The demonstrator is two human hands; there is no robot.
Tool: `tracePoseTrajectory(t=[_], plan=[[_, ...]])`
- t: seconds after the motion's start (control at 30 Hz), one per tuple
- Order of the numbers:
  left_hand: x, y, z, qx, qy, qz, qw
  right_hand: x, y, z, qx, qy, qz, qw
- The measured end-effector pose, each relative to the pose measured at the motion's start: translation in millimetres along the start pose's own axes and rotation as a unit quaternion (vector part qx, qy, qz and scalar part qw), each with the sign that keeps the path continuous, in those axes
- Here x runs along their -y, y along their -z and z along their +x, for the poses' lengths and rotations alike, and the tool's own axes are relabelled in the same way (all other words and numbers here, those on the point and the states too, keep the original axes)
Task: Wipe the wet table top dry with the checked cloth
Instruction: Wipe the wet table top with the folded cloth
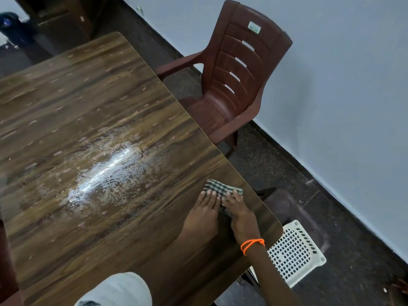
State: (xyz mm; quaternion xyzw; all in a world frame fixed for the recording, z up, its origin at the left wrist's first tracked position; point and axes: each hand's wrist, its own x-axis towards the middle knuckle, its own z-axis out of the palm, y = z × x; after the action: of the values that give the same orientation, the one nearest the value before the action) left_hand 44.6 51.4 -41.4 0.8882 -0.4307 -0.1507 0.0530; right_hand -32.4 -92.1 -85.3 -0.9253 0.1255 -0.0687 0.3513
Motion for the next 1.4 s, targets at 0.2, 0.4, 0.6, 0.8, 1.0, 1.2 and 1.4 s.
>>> tracePoseTrajectory(t=[0.2, 0.4, 0.6, 0.8, 1.0, 1.2, 1.4], plan=[[-6.6, 7.0, 53.2, 0.016, -0.059, 0.006, 0.998, -8.3, 20.4, 14.4, -0.100, -0.097, 0.001, 0.990], [35.2, 33.0, 101.6, 0.013, -0.054, 0.037, 0.998, -0.6, 8.0, 79.7, -0.095, -0.116, 0.004, 0.989], [80.1, 42.5, 95.5, 0.005, -0.006, 0.033, 0.999, 24.6, -17.4, 121.7, -0.025, -0.087, -0.044, 0.995], [80.2, 25.7, 43.6, -0.007, 0.030, -0.020, 0.999, 38.8, -31.6, 87.2, 0.015, -0.016, -0.042, 0.999], [60.2, 17.9, 42.5, 0.035, -0.080, -0.017, 0.996, 13.7, -7.3, 60.4, -0.023, -0.061, -0.068, 0.996], [73.5, 43.0, 86.3, 0.004, -0.043, 0.037, 0.998, 33.7, -10.1, 107.6, -0.054, -0.113, -0.084, 0.989], [103.8, 36.6, 44.5, -0.007, 0.035, 0.010, 0.999, 72.0, -48.8, 110.3, -0.020, -0.094, -0.043, 0.994]])
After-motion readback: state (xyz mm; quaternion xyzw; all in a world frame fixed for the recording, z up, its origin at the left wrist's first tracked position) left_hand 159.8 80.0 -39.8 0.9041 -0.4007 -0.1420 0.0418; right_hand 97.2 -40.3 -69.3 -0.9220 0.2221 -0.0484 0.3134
